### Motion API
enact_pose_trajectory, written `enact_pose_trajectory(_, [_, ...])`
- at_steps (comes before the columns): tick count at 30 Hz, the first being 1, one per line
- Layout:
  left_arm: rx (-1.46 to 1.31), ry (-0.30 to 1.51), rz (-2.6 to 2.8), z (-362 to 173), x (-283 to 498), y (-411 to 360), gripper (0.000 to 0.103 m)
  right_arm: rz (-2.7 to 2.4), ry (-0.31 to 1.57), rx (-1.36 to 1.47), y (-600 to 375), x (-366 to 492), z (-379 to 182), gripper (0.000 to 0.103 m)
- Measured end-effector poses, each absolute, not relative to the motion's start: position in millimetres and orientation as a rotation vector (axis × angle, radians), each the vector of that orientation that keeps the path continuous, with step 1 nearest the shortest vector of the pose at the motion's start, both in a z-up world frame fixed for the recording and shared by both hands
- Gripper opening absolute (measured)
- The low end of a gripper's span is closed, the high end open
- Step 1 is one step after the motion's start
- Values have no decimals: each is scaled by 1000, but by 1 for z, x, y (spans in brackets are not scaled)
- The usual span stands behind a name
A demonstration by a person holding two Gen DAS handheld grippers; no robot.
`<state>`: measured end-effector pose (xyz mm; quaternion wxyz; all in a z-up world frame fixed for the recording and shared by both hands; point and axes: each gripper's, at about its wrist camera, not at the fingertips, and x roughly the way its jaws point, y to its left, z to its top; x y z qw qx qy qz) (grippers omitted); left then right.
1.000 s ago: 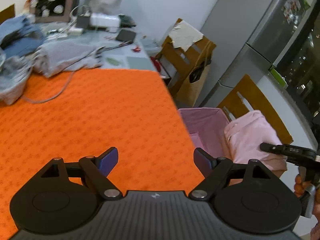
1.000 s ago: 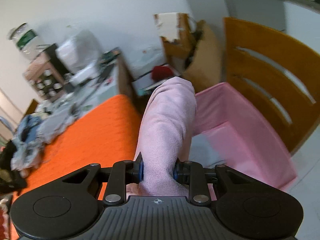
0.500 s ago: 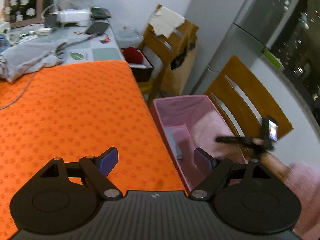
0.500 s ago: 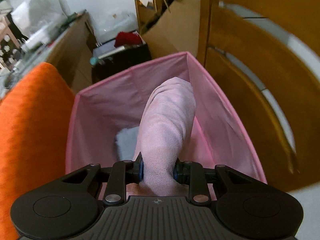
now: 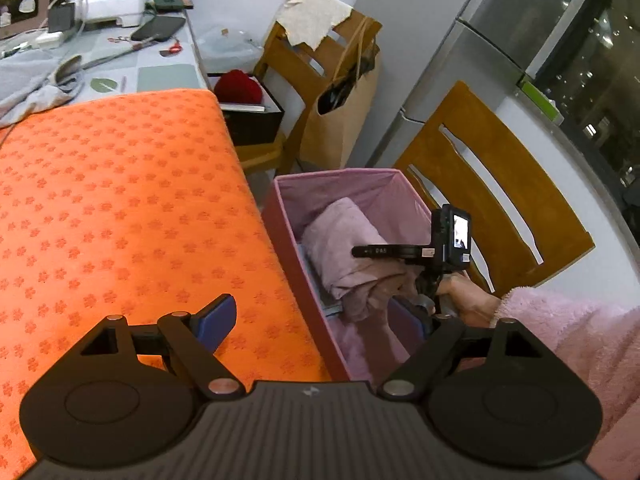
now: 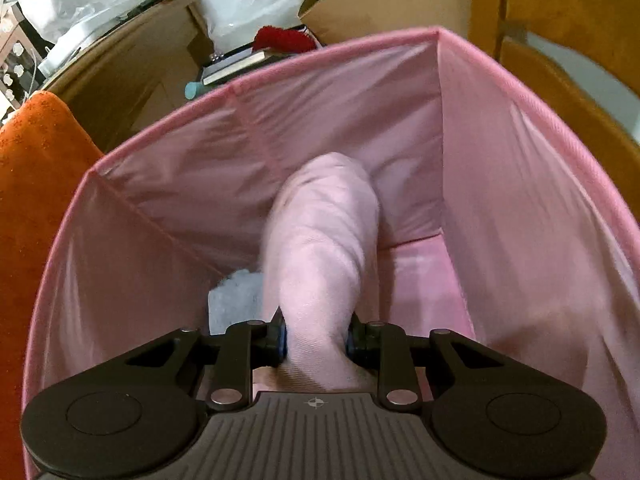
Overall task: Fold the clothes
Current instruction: 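Lower the garment into the pink bin and open the right tool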
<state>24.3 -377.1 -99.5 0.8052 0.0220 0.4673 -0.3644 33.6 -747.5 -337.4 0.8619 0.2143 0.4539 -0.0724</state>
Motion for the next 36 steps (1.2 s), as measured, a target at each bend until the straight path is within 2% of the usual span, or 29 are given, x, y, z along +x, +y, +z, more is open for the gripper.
enact_pose_trajectory(4, [52, 1009, -790, -106, 28, -385, 87, -214, 990, 398, -761, 30, -352, 32])
enact_pose_trajectory(9, [54, 1040, -790, -114, 32, -391, 87, -298, 1026, 197, -746, 25, -350, 46])
enact_pose_trajectory(10, [56, 1041, -791, -113, 32, -392, 87, -319, 1024, 150, -739, 22, -346, 52])
enact_pose_trajectory(14, [65, 1035, -799, -109, 31, -394, 87, -434, 1007, -68, -700, 8, -326, 58])
enact_pose_trajectory(16, [69, 1030, -804, -106, 31, -395, 87, -473, 986, -147, -684, 0, -320, 54])
enact_pose_trajectory(17, [69, 1031, -807, -105, 31, -395, 87, -461, 988, -163, -683, -2, -321, 44])
enact_pose_trajectory(18, [68, 1032, -810, -105, 32, -395, 87, -442, 1002, -164, -680, -3, -324, 29])
enact_pose_trajectory(20, [71, 1033, -812, -105, 32, -396, 87, -438, 1043, -118, -685, -1, -336, 16])
enact_pose_trajectory(29, [95, 1042, -798, -116, 38, -398, 87, -534, 1163, 57, -723, 16, -411, 15])
enact_pose_trajectory(32, [94, 1053, -788, -119, 42, -399, 87, -563, 1144, 111, -730, 16, -422, 14])
enact_pose_trajectory(34, [91, 1062, -780, -121, 45, -400, 87, -595, 1104, 165, -731, 10, -416, 16])
enact_pose_trajectory(36, [96, 1057, -790, -119, 45, -401, 87, -641, 1041, 268, -730, -4, -404, 23])
